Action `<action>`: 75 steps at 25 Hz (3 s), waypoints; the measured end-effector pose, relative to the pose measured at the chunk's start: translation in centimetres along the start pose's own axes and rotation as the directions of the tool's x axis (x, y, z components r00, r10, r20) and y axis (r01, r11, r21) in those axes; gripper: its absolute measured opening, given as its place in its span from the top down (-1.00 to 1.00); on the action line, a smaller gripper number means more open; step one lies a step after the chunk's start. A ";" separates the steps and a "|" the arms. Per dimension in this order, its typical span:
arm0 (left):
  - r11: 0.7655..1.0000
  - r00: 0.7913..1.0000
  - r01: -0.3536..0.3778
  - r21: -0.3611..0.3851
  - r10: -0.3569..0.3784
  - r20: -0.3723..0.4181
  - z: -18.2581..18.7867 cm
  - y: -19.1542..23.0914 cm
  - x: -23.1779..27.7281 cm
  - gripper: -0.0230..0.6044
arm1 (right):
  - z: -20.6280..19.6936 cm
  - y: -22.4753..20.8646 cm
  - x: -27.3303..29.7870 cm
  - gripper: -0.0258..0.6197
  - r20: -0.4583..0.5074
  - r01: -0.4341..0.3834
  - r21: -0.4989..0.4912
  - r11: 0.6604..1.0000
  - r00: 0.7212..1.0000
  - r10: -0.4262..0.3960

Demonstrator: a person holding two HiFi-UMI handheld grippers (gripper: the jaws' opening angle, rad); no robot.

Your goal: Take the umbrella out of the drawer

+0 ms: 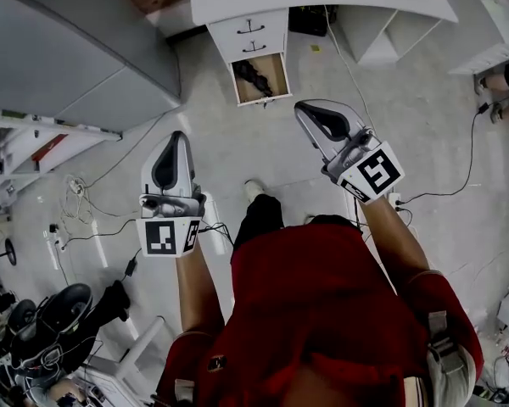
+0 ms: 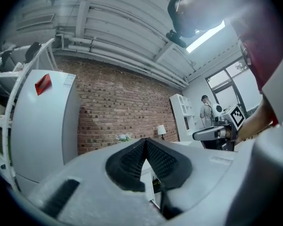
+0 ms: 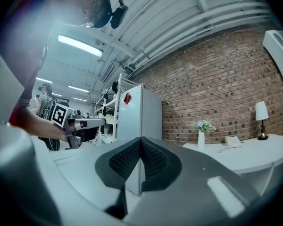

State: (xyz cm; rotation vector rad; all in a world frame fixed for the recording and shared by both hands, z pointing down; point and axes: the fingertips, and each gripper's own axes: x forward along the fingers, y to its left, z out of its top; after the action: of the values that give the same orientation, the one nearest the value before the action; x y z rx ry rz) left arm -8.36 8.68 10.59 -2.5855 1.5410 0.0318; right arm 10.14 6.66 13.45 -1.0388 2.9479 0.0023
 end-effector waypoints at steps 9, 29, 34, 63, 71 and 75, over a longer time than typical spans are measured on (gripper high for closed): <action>0.998 0.999 0.047 -0.036 -0.047 -0.002 -3.0 9.2 3.0 0.92 | -1.8 -2.1 8.7 0.88 -0.053 0.074 -0.017 0.997 0.996 -0.075; 0.999 0.999 -0.027 -0.045 0.026 -0.025 -7.4 14.5 9.4 0.92 | -7.5 -7.3 17.8 0.88 -0.134 -0.003 -0.068 0.998 0.991 -0.007; 0.998 0.997 -0.059 -0.030 0.058 -0.045 -10.1 14.6 11.3 0.92 | -10.7 -9.9 18.8 0.88 -0.164 -0.024 -0.051 0.998 0.986 0.015; 0.998 0.996 -0.044 -0.039 0.041 -0.075 -41.6 17.4 14.7 0.92 | -42.1 -16.2 26.5 0.88 -0.215 0.022 -0.067 0.997 0.976 -0.036; 0.998 0.999 -0.029 -0.047 0.027 -0.041 -50.6 18.0 16.3 0.92 | -51.5 -18.3 28.5 0.88 -0.218 0.036 -0.087 0.996 0.974 -0.054; 0.999 1.000 -0.016 -0.036 0.015 -0.027 -54.8 17.9 17.1 0.92 | -55.6 -19.5 29.4 0.88 -0.207 0.040 -0.112 0.993 0.976 -0.063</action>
State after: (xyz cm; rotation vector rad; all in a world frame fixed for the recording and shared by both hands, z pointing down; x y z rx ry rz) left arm -18.54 -21.45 61.65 -2.6118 1.5843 0.0262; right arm -1.37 -27.32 68.65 -1.2001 3.1395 0.0546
